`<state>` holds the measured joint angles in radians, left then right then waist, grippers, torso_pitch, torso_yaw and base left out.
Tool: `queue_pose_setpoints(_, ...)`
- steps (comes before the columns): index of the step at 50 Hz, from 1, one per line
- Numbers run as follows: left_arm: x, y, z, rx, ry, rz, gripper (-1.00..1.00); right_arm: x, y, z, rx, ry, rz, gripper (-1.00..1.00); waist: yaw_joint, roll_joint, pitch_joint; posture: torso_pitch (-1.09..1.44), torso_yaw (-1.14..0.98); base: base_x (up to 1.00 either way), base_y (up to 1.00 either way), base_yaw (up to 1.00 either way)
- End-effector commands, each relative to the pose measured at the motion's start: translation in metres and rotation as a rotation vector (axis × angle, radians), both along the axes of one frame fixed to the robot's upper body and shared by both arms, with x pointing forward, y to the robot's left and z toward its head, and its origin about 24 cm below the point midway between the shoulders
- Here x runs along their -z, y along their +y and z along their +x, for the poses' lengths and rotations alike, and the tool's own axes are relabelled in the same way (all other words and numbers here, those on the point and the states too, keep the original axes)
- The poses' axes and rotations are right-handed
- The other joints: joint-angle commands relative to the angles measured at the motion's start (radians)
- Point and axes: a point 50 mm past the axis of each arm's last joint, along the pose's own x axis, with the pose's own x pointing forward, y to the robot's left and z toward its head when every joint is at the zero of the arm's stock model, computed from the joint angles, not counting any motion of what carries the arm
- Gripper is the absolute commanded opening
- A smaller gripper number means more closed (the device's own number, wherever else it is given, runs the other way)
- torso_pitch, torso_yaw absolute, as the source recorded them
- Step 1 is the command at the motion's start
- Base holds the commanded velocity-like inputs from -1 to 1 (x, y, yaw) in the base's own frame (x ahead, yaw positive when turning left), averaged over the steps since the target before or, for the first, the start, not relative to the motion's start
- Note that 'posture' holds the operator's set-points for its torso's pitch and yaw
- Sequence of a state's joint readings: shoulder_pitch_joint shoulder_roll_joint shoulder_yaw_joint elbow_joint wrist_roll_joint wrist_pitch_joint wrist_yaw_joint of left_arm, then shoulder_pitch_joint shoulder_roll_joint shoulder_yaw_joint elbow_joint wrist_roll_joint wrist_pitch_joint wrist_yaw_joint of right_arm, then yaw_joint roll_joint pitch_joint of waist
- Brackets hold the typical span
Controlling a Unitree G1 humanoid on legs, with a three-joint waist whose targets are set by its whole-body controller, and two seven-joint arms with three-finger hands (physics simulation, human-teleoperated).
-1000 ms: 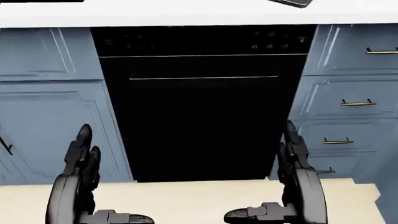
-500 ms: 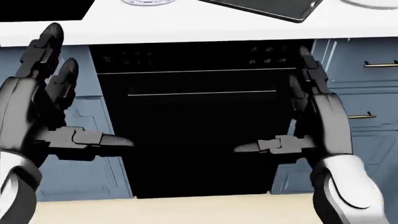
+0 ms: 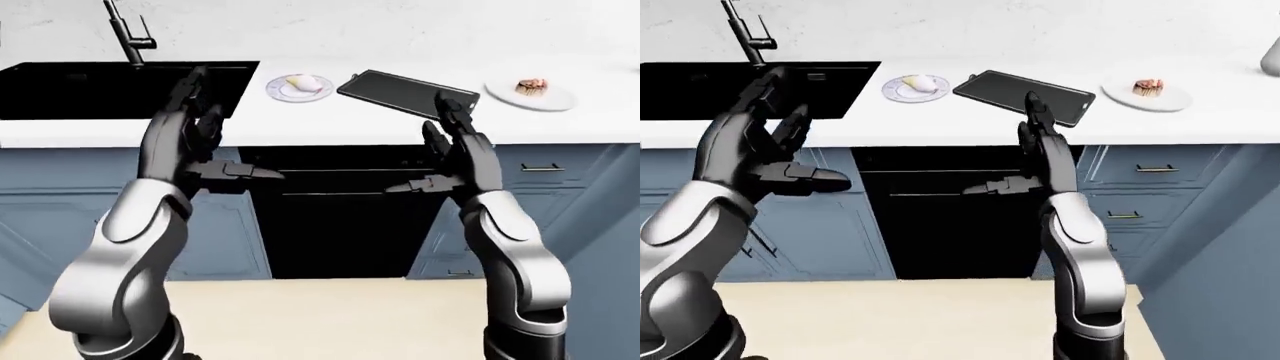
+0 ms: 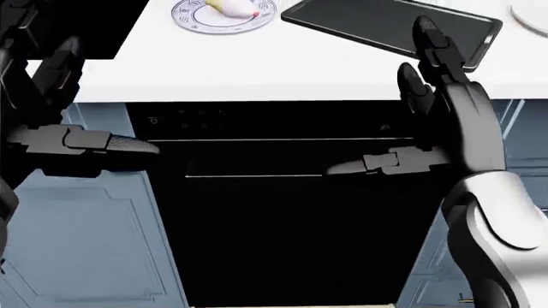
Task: Move the dessert items from the plate to the tray.
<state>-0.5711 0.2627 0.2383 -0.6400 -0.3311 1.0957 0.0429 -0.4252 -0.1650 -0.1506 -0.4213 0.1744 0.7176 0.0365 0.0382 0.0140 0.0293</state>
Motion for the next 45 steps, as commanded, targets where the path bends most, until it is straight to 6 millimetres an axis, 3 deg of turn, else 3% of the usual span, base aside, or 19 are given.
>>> queue_pose_setpoints(1, -0.009, -0.003, -0.001, 0.020, -0.047, -0.006, 1.00, -0.017, -0.001, -0.003, 0.005, -0.072, -0.003, 1.00, -0.003, 0.001, -0.014, 0.00, 0.00, 0.65, 0.00, 0.00)
queue_pose_setpoints(4, -0.012, -0.004, -0.003, 0.023, -0.048, -0.005, 1.00, -0.021, -0.001, -0.004, 0.001, -0.076, 0.001, 1.00, -0.018, -0.083, -0.024, 0.00, 0.00, 0.66, 0.00, 0.00)
queue_pose_setpoints(5, -0.012, -0.004, -0.003, 0.023, -0.048, -0.004, 1.00, -0.023, -0.001, -0.004, 0.000, -0.078, -0.001, 1.00, -0.018, -0.050, -0.007, 0.00, 0.00, 0.66, 0.00, 0.00)
queue_pose_setpoints(6, -0.013, -0.003, -0.003, 0.023, -0.048, -0.003, 1.00, -0.024, -0.002, -0.003, -0.001, -0.080, -0.001, 1.00, -0.009, -0.069, 0.022, 0.00, 0.00, 0.66, 0.00, 0.00)
queue_pose_setpoints(8, -0.013, -0.002, -0.003, 0.020, -0.048, -0.002, 1.00, -0.028, -0.002, -0.004, 0.000, -0.084, -0.002, 1.00, -0.031, -0.074, -0.004, 0.00, 0.00, 0.66, 0.00, 0.00)
queue_pose_setpoints(14, -0.017, -0.001, -0.006, 0.018, -0.053, 0.000, 1.00, -0.037, -0.002, -0.005, -0.011, -0.102, -0.007, 1.00, -0.054, -0.036, 0.000, 0.00, 0.00, 0.64, 0.00, 0.00)
queue_pose_setpoints(17, -0.018, 0.001, -0.005, 0.016, -0.055, -0.002, 1.00, -0.041, -0.002, -0.004, -0.013, -0.108, -0.009, 1.00, -0.050, 0.015, -0.019, 0.00, 0.00, 0.49, 0.00, 0.00)
queue_pose_setpoints(18, -0.017, 0.001, -0.005, 0.014, -0.054, -0.006, 1.00, -0.043, -0.002, -0.006, -0.016, -0.113, -0.008, 1.00, -0.046, 0.058, -0.032, 0.00, 0.00, 0.36, 0.00, 0.00)
queue_pose_setpoints(19, -0.017, 0.002, -0.005, 0.014, -0.053, -0.006, 1.00, -0.045, -0.003, -0.005, -0.016, -0.118, -0.007, 1.00, -0.044, 0.051, -0.026, 0.00, 0.00, 0.16, 0.00, 0.00)
queue_pose_setpoints(20, -0.017, 0.002, -0.005, 0.013, -0.053, -0.008, 1.00, -0.046, -0.003, -0.006, -0.017, -0.121, -0.007, 1.00, -0.046, 0.066, 0.012, 0.00, 0.00, 0.00, 0.00, 0.00)
queue_pose_setpoints(21, -0.018, 0.001, -0.007, 0.014, -0.054, -0.009, 1.00, -0.048, -0.004, -0.006, -0.020, -0.130, -0.004, 1.00, -0.035, 0.070, 0.011, 0.00, 0.00, 0.00, 0.00, 0.00)
queue_pose_setpoints(28, -0.023, 0.002, -0.008, 0.013, -0.060, -0.014, 1.00, -0.055, -0.001, -0.009, -0.053, -0.139, 0.024, 1.00, -0.041, -0.001, 0.033, 0.00, 0.00, 0.00, 0.00, 0.00)
queue_pose_setpoints(31, -0.022, 0.002, -0.007, 0.014, -0.060, -0.013, 1.00, -0.055, 0.000, -0.013, -0.083, -0.139, 0.032, 1.00, -0.027, -0.074, -0.036, 0.00, 0.00, 0.00, 0.00, 0.33)
queue_pose_setpoints(32, -0.022, 0.002, -0.008, 0.015, -0.059, -0.013, 1.00, -0.055, -0.001, -0.012, -0.081, -0.138, 0.032, 1.00, -0.034, -0.041, -0.003, 0.00, 0.00, 0.00, 0.00, 0.70)
queue_pose_setpoints(33, -0.021, 0.001, -0.009, 0.016, -0.058, -0.012, 1.00, -0.055, -0.002, -0.012, -0.078, -0.139, 0.033, 1.00, -0.042, -0.053, 0.008, 0.00, 0.00, 0.00, 0.00, 0.70)
queue_pose_setpoints(37, -0.023, 0.000, -0.009, 0.019, -0.061, -0.008, 1.00, -0.058, -0.004, -0.014, -0.076, -0.142, 0.034, 1.00, -0.041, -0.043, -0.022, 0.00, 0.00, 0.00, 0.00, 0.69)
queue_pose_setpoints(41, -0.024, 0.000, -0.007, 0.021, -0.062, -0.004, 1.00, -0.057, -0.008, -0.012, -0.058, -0.147, 0.019, 1.00, -0.043, -0.016, -0.007, 0.00, 0.00, 0.00, 0.02, 0.34)
queue_pose_setpoints(44, -0.024, -0.002, -0.007, 0.023, -0.062, -0.001, 1.00, -0.056, -0.011, -0.012, -0.041, -0.140, 0.014, 1.00, -0.051, 0.063, -0.025, 0.00, 0.00, 0.00, 0.00, 0.00)
queue_pose_setpoints(45, -0.024, -0.002, -0.007, 0.023, -0.061, -0.002, 1.00, -0.056, -0.012, -0.012, -0.037, -0.138, 0.015, 1.00, -0.049, 0.010, 0.000, 0.00, 0.00, 0.00, 0.00, 0.00)
